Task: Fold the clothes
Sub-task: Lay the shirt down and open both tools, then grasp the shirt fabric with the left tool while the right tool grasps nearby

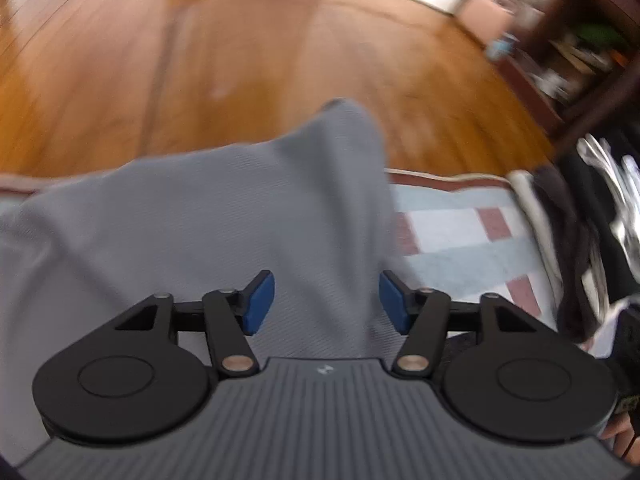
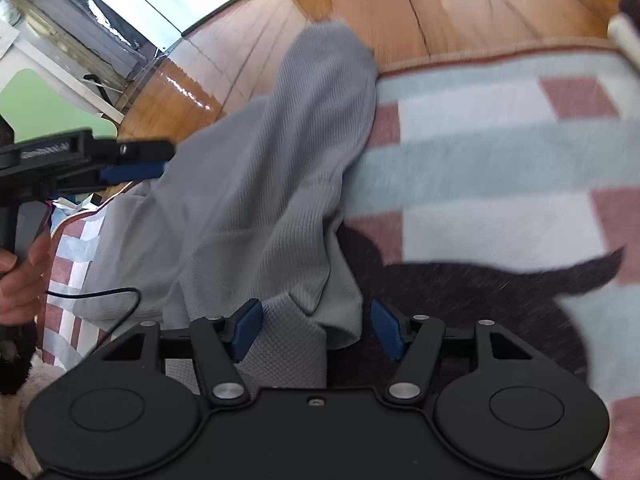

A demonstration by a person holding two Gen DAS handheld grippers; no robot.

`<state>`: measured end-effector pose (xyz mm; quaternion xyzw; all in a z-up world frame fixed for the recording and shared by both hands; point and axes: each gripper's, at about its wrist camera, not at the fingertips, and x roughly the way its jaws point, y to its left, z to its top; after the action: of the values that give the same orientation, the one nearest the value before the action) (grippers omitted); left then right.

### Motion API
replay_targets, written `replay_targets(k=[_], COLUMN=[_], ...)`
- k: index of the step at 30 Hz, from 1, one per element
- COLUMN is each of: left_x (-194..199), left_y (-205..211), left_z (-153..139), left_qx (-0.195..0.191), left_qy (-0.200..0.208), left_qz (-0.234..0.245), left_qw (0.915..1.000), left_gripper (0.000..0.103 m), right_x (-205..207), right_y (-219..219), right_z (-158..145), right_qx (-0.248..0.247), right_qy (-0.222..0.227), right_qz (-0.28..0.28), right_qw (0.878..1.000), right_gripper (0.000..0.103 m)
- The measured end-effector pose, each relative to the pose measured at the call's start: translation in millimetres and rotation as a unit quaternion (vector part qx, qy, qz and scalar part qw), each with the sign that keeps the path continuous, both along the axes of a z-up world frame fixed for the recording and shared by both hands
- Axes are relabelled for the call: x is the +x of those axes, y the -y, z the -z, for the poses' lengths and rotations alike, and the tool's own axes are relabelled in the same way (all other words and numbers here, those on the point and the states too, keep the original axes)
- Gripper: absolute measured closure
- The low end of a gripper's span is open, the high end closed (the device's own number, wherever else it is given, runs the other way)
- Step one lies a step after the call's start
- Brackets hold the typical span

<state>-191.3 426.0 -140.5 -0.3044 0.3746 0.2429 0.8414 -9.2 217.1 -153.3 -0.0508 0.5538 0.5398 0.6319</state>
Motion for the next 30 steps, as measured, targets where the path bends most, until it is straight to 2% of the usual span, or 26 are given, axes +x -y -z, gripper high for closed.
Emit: replay_targets(k=[2, 3, 4, 5, 6, 8, 9, 11, 12, 14, 15, 16, 17, 18, 21, 22, 23, 24, 25, 26, 28, 30], left_x=[4, 2, -1, -3, -6, -3, 1, 8, 13, 23, 28, 30, 30, 30, 30, 30, 30, 27, 23, 16, 1, -9], left_y=[11, 15, 19, 23, 27, 48, 61, 79, 84, 90, 91, 95, 98, 97, 91, 90, 88, 82, 76, 69, 56, 47], left_z=[11, 15, 18, 22, 25, 20, 17, 14, 17, 25, 30, 32, 34, 35, 38, 39, 40, 40, 40, 38, 30, 24], left_qx=[-0.019, -0.028, -0.037, -0.047, -0.056, -0.025, -0.005, 0.015, 0.009, -0.006, -0.014, -0.009, -0.003, -0.004, -0.012, -0.014, -0.017, -0.021, -0.025, -0.038, -0.062, -0.082], left_qy=[0.007, 0.009, 0.010, 0.012, 0.013, -0.003, -0.011, -0.015, -0.013, -0.009, -0.007, -0.004, -0.001, -0.003, -0.009, -0.012, -0.014, -0.013, -0.012, 0.002, 0.036, 0.067], left_qz=[0.009, 0.018, 0.028, 0.037, 0.047, 0.108, 0.149, 0.188, 0.195, 0.204, 0.207, 0.221, 0.235, 0.232, 0.219, 0.214, 0.210, 0.196, 0.182, 0.174, 0.165, 0.165], left_qw=[0.9998, 0.9994, 0.9989, 0.9981, 0.9973, 0.9938, 0.9888, 0.9820, 0.9807, 0.9789, 0.9782, 0.9753, 0.9720, 0.9726, 0.9756, 0.9766, 0.9775, 0.9802, 0.9829, 0.9841, 0.9837, 0.9806], left_gripper=[0.039, 0.039, 0.039, 0.039, 0.039, 0.039, 0.037, 0.028, 0.024, 0.024, 0.030, 0.055, 0.071, 0.088, 0.091, 0.094, 0.094, 0.094, 0.094, 0.094, 0.094, 0.094], right_x=[-4, -7, -10, -13, -12, -12, -13, -15, -15, -17, -18, -17, -16, -16, -13, -9, -4, 2, 9, 15, 20, 20], right_y=[-2, -1, 0, 0, 4, 10, 10, 10, 11, 14, 16, 19, 24, 27, 36, 39, 42, 47, 52, 58, 63, 62], right_z=[14, 14, 10, 7, 3, -5, -8, -15, -19, -25, -28, -30, -33, -34, -29, -21, -14, -7, 1, 10, 15, 12], right_qx=[-0.001, 0.015, 0.026, 0.036, 0.048, 0.071, 0.070, 0.067, 0.067, 0.073, 0.077, 0.084, 0.092, 0.095, 0.093, 0.076, 0.059, 0.038, 0.030, 0.032, 0.031, 0.032], right_qy=[-0.026, -0.017, -0.006, 0.003, 0.000, -0.005, -0.004, -0.001, 0.001, 0.004, 0.004, -0.001, -0.007, -0.007, 0.011, 0.023, 0.033, 0.029, 0.005, -0.030, -0.057, -0.052], right_qz=[0.008, 0.012, 0.005, 0.000, 0.008, 0.022, 0.019, 0.012, 0.009, 0.013, 0.015, 0.019, 0.022, 0.022, 0.026, 0.050, 0.075, 0.111, 0.133, 0.146, 0.160, 0.156], right_qw=[1.000, 1.000, 1.000, 0.999, 0.999, 0.997, 0.997, 0.998, 0.998, 0.997, 0.997, 0.996, 0.995, 0.995, 0.995, 0.996, 0.995, 0.993, 0.991, 0.988, 0.985, 0.986], right_gripper=[0.037, 0.041, 0.071, 0.084, 0.084, 0.088, 0.088, 0.088, 0.088, 0.088, 0.088, 0.088, 0.088, 0.088, 0.085, 0.066, 0.059, 0.059, 0.059, 0.059, 0.059, 0.059])
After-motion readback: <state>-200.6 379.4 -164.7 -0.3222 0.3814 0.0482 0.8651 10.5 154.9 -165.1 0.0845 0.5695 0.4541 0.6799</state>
